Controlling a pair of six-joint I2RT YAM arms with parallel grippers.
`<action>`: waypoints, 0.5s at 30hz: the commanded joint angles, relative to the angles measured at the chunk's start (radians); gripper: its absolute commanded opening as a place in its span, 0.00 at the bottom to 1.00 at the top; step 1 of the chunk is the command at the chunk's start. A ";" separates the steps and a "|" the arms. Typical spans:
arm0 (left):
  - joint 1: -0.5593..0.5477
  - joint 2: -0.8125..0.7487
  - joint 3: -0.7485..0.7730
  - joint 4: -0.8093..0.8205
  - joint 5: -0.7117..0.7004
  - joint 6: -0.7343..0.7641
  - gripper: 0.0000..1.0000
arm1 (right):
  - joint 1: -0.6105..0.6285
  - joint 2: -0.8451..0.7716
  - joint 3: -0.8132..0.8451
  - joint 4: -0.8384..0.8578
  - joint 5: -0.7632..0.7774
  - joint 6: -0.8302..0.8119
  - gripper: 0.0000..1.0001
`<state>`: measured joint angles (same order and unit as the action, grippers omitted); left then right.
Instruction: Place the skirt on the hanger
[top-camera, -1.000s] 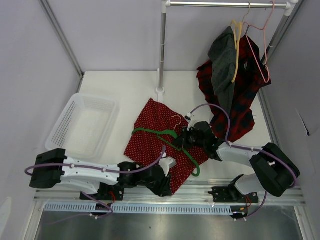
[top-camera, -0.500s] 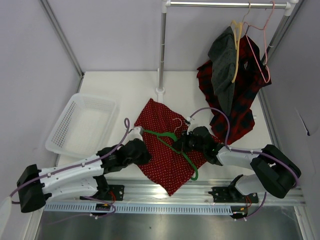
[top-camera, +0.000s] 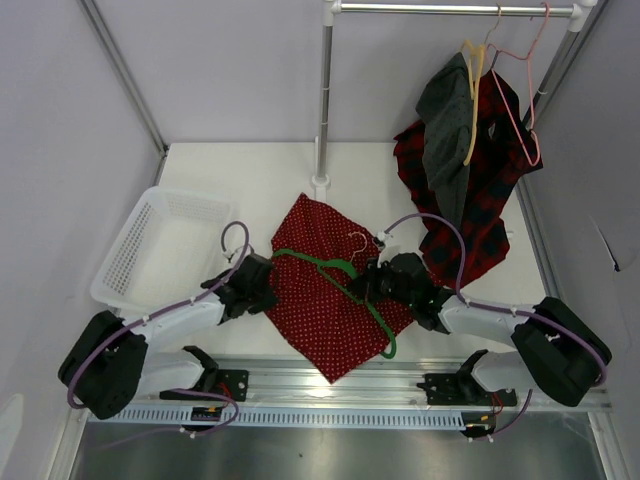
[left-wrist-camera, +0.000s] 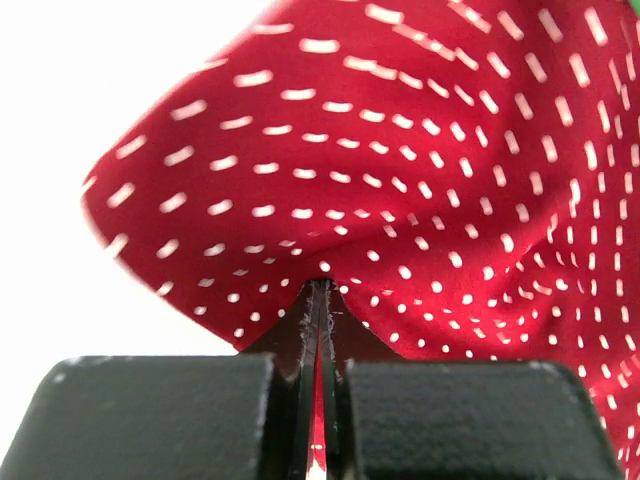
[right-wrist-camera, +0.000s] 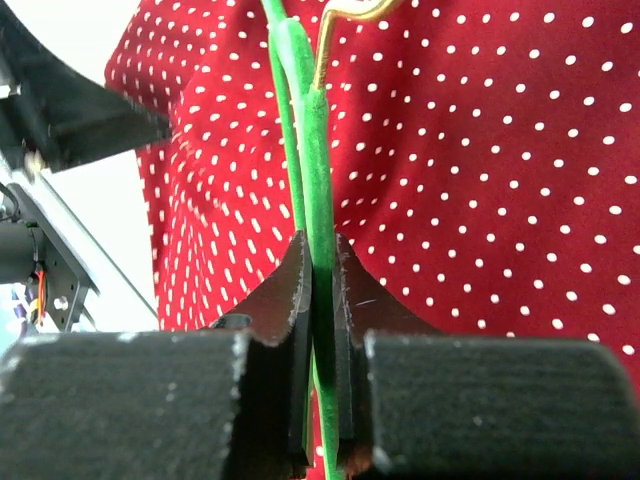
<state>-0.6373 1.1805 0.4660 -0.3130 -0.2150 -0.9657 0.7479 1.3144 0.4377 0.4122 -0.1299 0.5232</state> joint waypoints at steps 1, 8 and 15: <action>0.119 0.010 -0.040 -0.043 -0.012 0.073 0.00 | -0.009 -0.046 -0.036 -0.092 0.104 -0.068 0.02; 0.274 -0.061 -0.029 -0.109 -0.011 0.145 0.00 | -0.019 -0.173 -0.071 -0.136 0.220 -0.086 0.00; 0.326 -0.093 -0.043 -0.126 0.022 0.162 0.00 | 0.002 -0.245 -0.083 -0.142 0.265 -0.065 0.00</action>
<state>-0.3466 1.1057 0.4503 -0.3763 -0.1864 -0.8513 0.7502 1.0920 0.3664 0.3019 0.0006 0.4767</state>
